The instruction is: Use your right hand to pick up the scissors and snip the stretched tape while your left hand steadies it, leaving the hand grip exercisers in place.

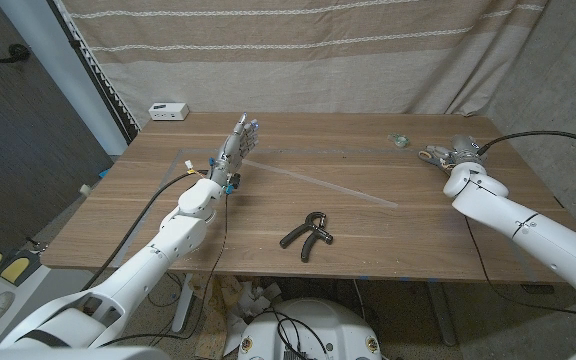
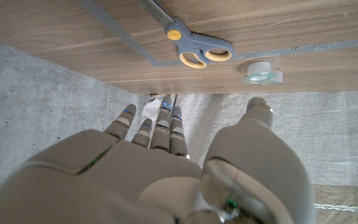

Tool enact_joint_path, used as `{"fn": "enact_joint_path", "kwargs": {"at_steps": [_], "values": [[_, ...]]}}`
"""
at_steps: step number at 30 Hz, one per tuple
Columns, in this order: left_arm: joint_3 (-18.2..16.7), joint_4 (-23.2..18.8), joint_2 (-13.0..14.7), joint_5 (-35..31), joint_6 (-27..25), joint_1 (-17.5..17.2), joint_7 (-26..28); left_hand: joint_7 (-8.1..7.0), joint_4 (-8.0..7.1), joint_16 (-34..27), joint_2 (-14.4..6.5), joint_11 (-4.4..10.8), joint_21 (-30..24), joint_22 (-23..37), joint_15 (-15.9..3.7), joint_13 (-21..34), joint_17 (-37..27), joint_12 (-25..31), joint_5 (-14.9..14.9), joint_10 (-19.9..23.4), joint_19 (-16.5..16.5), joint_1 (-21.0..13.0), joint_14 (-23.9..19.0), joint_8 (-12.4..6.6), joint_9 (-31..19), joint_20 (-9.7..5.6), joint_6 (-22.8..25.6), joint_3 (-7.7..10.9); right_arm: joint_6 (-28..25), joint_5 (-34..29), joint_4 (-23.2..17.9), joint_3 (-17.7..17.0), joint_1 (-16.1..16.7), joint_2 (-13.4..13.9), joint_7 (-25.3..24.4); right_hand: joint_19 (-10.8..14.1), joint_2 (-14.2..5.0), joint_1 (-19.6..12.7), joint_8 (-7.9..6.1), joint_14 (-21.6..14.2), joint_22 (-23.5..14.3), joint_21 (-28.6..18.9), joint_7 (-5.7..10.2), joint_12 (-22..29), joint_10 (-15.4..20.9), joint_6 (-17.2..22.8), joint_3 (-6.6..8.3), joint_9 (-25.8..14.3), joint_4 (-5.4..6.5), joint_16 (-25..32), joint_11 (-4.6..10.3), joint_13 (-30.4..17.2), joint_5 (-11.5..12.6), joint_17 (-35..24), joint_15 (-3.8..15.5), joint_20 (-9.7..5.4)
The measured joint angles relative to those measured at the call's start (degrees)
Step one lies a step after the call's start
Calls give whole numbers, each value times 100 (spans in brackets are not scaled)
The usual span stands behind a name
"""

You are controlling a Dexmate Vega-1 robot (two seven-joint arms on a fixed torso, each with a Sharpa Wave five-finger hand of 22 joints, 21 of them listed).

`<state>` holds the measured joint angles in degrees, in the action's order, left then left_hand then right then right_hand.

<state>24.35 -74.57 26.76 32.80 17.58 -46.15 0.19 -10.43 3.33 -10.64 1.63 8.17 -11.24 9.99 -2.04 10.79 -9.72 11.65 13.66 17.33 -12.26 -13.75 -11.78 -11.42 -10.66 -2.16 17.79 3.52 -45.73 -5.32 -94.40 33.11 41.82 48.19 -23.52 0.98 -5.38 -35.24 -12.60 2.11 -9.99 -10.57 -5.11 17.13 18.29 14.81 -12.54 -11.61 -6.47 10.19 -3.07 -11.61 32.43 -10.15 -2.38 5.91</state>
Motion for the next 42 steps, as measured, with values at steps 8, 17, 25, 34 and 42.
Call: {"fn": "enact_joint_path", "kwargs": {"at_steps": [8, 17, 25, 34, 42], "values": [[-6, 17, -3, 17, 10, 4, -14, 0, 0, 0, 0, 0, 0, 0, 0, 0, 0, 0, 0, 0, 0, 0, 0, 0, 0, 0, 0, 0, -179, -42, 23, 118, -124, 38, 195, -111, -98, -98, 0, 90, 0, 0, -82, -16, -115, -82, 34, -26, -34, -24, -74, -49, -7, 0, -90, 56], [-14, 17, -1, 28, 11, 1, -16, 0, 24, 0, -23, 0, 0, 0, 0, 0, 0, 0, 0, 0, 0, -23, 0, 0, -1, 0, 0, 24, -268, -69, 119, 245, -252, 45, 340, -227, -240, -301, 0, 183, 0, 0, -128, 9, -123, -190, 156, -80, -67, -23, -82, -132, -27, 0, -183, 171], [-14, 59, -10, 30, 26, 1, -24, 0, 41, 0, -46, 0, 0, 0, 0, 0, 0, 0, 0, 0, 0, -46, 0, 0, -1, 0, 0, 41, -301, -97, 229, 328, -341, -1, 385, -284, -347, -407, 0, 192, 0, 0, -164, 9, -123, -225, 243, -106, -109, -23, -82, -186, -89, -14, -192, 230], [-12, 109, -25, 30, 51, 25, -41, 0, 40, 0, -46, 0, 0, 0, 0, 0, 0, 0, 0, 0, 0, -46, 0, 0, -1, 0, 0, 41, -337, -150, 403, 458, -473, -97, 425, -345, -422, -572, 0, 192, 0, 0, -195, 53, -177, -256, 375, -159, -146, -23, -136, -258, -212, -13, -193, 229], [-10, 131, -34, 30, 65, 37, -45, 0, 55, 0, -46, 0, 0, 0, 0, 0, 0, 0, 0, 0, 0, -46, 0, 0, -1, 0, 0, 56, -399, -211, 527, 554, -569, -164, 436, -365, -413, -641, -106, 253, 0, 0, -251, 113, -297, -200, 445, -232, -141, -9, -257, -364, -357, -13, -192, 208]]}}
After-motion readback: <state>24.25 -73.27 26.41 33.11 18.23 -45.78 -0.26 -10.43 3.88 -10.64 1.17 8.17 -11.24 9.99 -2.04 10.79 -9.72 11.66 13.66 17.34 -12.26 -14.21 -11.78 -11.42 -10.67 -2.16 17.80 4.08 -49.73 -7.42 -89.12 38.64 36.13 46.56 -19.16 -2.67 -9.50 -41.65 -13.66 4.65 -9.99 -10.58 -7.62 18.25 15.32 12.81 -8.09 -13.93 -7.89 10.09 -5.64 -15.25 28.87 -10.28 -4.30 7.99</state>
